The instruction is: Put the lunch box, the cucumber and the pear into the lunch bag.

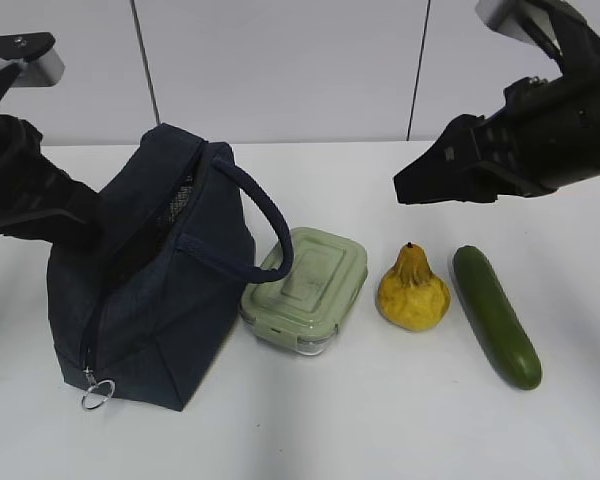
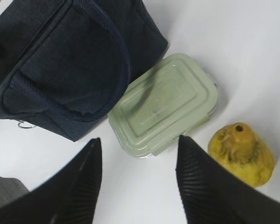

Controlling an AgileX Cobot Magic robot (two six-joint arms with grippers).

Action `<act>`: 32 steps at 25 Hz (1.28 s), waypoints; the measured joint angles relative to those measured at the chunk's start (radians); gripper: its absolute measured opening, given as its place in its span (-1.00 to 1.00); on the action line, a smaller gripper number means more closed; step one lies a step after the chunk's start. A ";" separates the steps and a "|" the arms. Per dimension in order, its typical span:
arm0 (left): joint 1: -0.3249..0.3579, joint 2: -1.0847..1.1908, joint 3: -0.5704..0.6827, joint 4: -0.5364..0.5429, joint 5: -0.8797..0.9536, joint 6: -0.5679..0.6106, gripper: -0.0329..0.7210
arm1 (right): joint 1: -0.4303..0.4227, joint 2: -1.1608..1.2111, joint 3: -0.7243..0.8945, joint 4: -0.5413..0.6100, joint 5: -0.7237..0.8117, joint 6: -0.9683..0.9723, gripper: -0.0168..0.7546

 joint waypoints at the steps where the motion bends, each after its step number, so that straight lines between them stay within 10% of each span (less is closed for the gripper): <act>1: 0.000 0.000 0.000 0.000 -0.001 0.000 -0.92 | 0.000 0.000 0.000 -0.005 -0.009 0.000 0.10; 32: 0.000 0.000 0.000 0.003 -0.006 0.000 -0.92 | -0.075 0.359 -0.006 -0.677 -0.045 0.558 0.09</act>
